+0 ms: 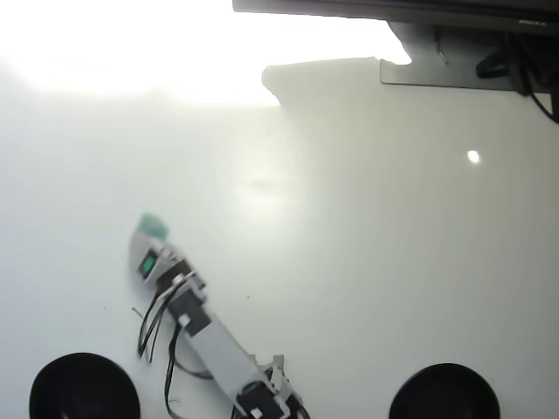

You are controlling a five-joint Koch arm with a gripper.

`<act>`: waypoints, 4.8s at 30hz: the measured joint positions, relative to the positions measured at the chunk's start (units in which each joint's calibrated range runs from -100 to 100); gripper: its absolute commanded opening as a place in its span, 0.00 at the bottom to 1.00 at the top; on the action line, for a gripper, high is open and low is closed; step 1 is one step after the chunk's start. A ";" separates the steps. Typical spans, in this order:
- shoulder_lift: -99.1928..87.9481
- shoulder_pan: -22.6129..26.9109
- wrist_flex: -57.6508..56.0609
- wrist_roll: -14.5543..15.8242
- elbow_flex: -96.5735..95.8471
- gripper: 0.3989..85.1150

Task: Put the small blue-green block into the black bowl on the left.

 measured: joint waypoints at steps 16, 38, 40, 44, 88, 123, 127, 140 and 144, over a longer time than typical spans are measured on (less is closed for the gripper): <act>4.80 23.39 -11.11 -0.05 18.65 0.03; 4.04 31.75 -12.18 1.51 10.34 0.43; 2.65 31.70 -12.67 1.56 10.25 0.45; -2.02 29.55 -13.25 2.69 10.25 0.45; -57.83 -17.83 19.99 12.01 -61.40 0.45; -57.83 -22.32 36.12 12.55 -83.01 0.58; -57.83 -22.27 36.12 12.55 -83.56 0.58; -51.64 -22.12 36.61 12.75 -83.38 0.58; -43.31 -22.17 37.10 12.70 -82.83 0.58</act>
